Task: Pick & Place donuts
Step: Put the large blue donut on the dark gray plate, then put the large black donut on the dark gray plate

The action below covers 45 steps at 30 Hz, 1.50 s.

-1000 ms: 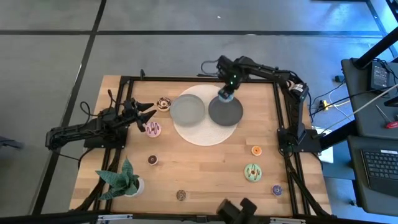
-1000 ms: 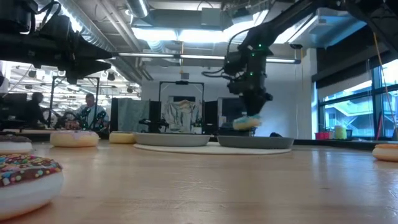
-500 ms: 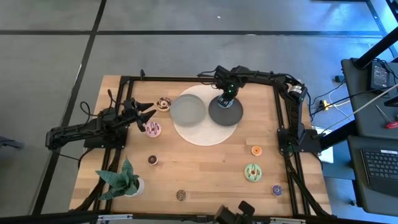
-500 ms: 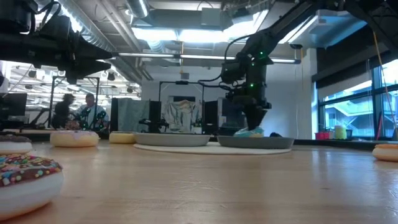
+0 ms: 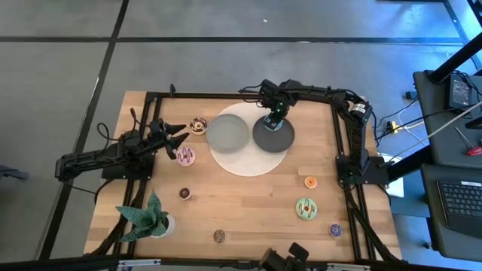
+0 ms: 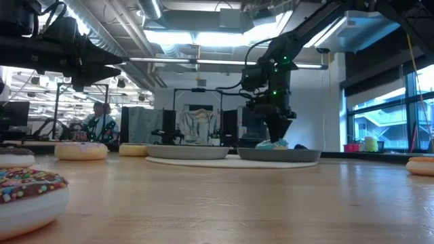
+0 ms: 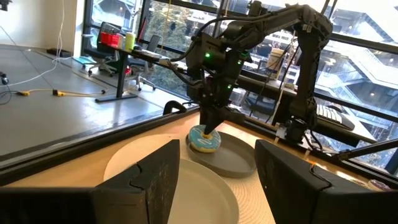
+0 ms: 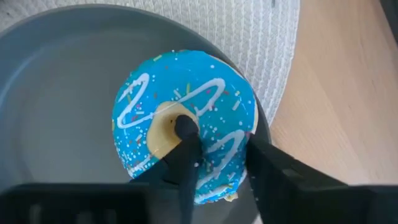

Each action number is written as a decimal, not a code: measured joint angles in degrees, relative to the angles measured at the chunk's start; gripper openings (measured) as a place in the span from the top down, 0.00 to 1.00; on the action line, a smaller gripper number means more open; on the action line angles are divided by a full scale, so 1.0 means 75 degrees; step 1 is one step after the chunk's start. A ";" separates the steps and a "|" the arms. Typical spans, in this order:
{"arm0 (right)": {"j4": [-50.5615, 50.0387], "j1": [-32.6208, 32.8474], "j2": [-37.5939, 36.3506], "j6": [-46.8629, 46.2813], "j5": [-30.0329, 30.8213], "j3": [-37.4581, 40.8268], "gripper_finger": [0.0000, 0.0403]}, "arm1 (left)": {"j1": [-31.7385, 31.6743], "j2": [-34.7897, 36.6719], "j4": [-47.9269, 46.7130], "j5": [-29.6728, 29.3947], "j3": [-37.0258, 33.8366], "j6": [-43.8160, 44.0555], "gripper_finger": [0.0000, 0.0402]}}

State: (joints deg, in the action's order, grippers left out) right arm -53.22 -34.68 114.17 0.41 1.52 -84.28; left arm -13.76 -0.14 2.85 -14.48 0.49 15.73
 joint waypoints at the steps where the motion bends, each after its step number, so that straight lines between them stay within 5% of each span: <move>1: -0.0016 0.0000 0.0000 -0.0017 0.0022 -0.0030 0.63 | -0.0002 0.0000 0.0000 -0.0002 -0.0002 0.0001 0.49; 9: -0.0798 0.0000 0.0000 -0.0016 0.0649 -0.0579 0.44 | -0.0002 0.0000 0.0000 0.0031 -0.0002 0.0000 0.49; 19: -0.1953 0.0041 -0.1099 -0.0109 0.0874 -0.1559 0.40 | 0.0000 0.0000 -0.0006 0.0176 -0.0002 0.0478 0.49; 26: -0.0330 0.0500 -0.3551 -0.0049 0.0847 0.0233 0.40 | 0.0000 0.0000 -0.0008 0.0245 0.0000 0.1687 0.49; 31: 0.1329 0.0769 -0.5288 -0.0734 0.0842 0.2150 0.40 | 0.0000 0.0000 0.0276 -0.0828 0.0001 0.2693 0.49; 35: 0.2474 0.0796 -0.6215 -0.1541 0.0846 0.3280 0.40 | 0.0000 -0.0228 0.0165 -0.1059 0.0251 0.2315 0.49; 45: 0.3384 0.0790 -0.6684 -0.2225 0.0845 0.3873 0.40 | -0.0271 -0.3716 -0.2148 -0.1791 0.2659 0.2936 0.49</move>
State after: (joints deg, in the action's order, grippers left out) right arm -27.84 -28.75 64.04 -16.28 7.86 -55.24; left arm -15.80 -28.01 -13.26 -27.91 20.43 37.74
